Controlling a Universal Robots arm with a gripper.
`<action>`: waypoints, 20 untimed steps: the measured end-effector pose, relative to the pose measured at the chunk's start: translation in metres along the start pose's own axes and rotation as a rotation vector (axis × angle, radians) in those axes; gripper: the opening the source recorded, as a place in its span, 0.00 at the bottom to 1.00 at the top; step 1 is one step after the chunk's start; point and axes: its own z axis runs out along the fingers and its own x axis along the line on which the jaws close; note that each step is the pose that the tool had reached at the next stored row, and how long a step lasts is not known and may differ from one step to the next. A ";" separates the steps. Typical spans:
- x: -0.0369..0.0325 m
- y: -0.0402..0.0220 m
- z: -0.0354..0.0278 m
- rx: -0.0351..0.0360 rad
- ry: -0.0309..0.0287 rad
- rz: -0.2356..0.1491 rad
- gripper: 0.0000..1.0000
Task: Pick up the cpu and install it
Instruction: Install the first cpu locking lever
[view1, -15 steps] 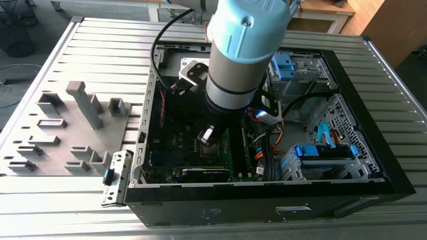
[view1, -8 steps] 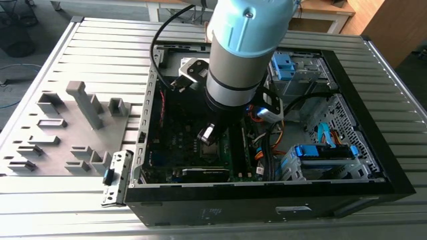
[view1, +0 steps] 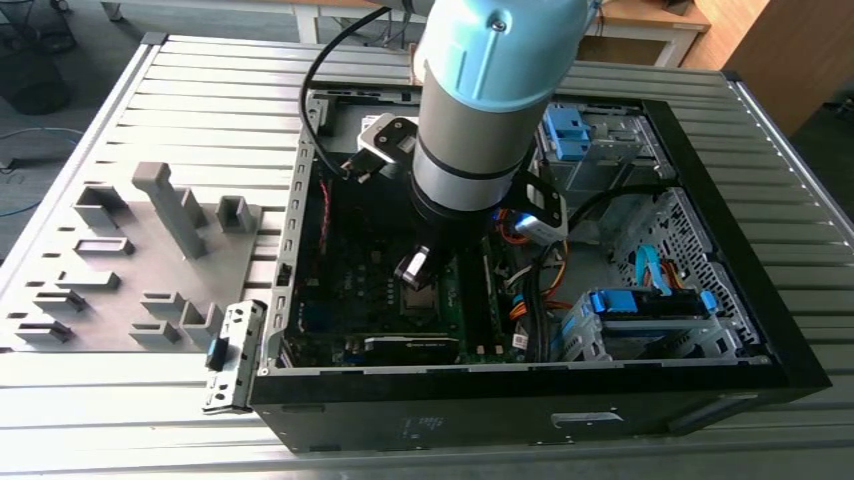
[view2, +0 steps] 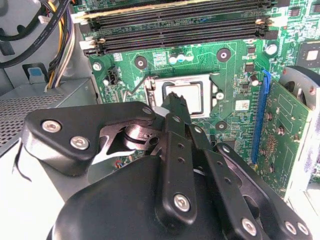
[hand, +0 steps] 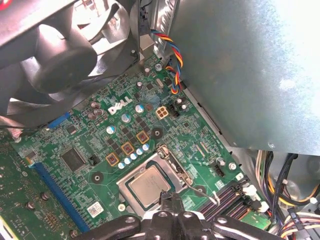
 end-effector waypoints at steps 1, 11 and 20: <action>0.0000 0.0000 0.0000 0.0000 -0.0001 0.000 0.10; -0.0004 0.0004 -0.0041 0.0002 -0.0001 0.000 0.10; -0.0030 0.0028 -0.0313 0.0001 -0.0001 0.000 0.10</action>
